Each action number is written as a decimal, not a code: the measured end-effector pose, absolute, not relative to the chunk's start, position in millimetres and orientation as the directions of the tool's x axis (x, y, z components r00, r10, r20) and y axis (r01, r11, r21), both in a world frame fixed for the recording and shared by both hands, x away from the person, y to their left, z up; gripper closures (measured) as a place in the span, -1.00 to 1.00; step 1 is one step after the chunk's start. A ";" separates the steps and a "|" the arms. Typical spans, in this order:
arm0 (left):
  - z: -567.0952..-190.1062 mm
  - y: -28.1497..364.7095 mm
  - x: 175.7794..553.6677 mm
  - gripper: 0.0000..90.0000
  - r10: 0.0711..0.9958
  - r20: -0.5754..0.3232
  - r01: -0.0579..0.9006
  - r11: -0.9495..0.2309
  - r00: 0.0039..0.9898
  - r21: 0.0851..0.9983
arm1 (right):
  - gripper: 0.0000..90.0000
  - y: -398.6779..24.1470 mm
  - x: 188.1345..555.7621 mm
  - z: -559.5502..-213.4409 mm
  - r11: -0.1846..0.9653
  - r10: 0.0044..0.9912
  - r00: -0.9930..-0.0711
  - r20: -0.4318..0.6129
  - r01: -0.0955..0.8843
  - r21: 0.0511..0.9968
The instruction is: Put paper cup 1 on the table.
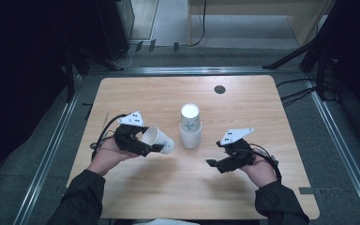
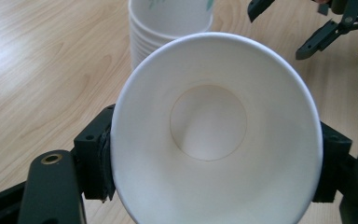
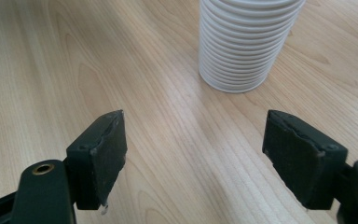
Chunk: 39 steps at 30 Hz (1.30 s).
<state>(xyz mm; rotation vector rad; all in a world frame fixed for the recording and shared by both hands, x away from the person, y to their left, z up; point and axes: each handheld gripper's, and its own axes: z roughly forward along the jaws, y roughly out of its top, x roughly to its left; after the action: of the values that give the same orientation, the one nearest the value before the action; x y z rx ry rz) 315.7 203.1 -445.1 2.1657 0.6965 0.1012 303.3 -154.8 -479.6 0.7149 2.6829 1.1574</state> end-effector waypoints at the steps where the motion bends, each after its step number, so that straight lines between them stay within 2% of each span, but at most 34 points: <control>1: -445.7 205.5 315.8 -0.49 0.520 -0.163 0.450 -0.494 0.839 0.744 | -0.51 -155.2 304.4 -479.5 0.591 0.476 -0.877 0.065 0.374 0.715; 16: -453.0 239.8 319.9 -0.49 0.637 -0.143 0.529 -0.471 0.758 0.706 | -0.51 -152.5 317.9 -482.6 0.602 0.478 -0.877 0.052 0.370 0.707; 39: -468.1 290.1 332.6 -0.50 0.788 -0.109 0.644 -0.405 0.606 0.649 | -0.51 -142.7 319.5 -485.8 0.637 0.445 -0.894 0.047 0.353 0.686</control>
<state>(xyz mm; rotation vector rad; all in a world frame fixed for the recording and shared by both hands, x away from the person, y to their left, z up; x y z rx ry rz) 332.6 290.1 -468.1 2.1698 1.1241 0.2812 319.5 -142.7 -485.8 0.6677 2.7261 1.1011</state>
